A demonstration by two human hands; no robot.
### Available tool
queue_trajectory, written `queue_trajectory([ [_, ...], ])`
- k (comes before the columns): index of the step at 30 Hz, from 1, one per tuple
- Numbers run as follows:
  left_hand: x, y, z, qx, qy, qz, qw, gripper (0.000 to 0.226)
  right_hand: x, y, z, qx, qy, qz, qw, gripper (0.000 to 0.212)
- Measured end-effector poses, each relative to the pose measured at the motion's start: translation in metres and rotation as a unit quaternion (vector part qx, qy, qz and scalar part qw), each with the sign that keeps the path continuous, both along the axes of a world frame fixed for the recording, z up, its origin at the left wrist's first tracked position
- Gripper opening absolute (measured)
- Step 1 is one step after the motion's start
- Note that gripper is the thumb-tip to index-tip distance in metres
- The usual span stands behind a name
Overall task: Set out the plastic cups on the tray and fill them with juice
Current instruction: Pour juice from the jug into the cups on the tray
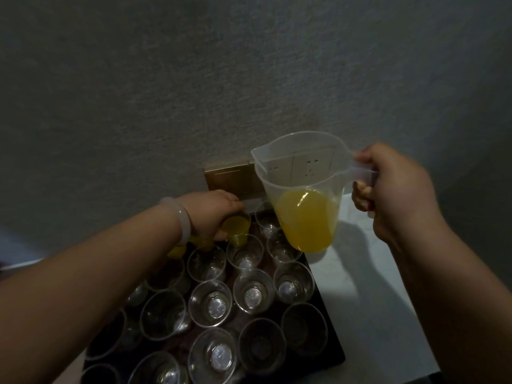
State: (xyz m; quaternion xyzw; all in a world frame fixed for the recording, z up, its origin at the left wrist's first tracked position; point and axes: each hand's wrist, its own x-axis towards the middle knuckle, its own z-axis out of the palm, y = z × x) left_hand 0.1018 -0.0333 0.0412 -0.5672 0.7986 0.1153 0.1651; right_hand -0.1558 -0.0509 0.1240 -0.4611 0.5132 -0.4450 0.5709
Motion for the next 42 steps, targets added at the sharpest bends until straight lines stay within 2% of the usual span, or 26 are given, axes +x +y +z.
queue_trajectory([
  [13, 0.000, -0.002, -0.003, -0.004, 0.009, 0.011, 1.000, 0.072, -0.001, 0.002, -0.001, 0.000, 0.011, -0.006, 1.000, 0.036],
  [19, -0.003, 0.002, -0.002, 0.007, -0.004, 0.005, 1.000, 0.074, -0.002, 0.001, -0.003, -0.001, -0.005, -0.020, 1.000, 0.042],
  [23, -0.004, 0.005, -0.001, 0.011, 0.001, 0.009, 1.000, 0.074, -0.002, 0.002, -0.002, -0.002, 0.011, -0.011, 1.000, 0.035],
  [34, -0.009, 0.002, 0.003, 0.023, -0.003, 0.021, 0.999, 0.071, -0.004, 0.007, -0.001, 0.002, 0.016, -0.015, 1.000, 0.032],
  [42, -0.010, 0.004, 0.005, 0.031, -0.011, 0.033, 0.999, 0.076, -0.005, 0.005, -0.002, -0.004, 0.011, -0.017, 1.000, 0.036],
])
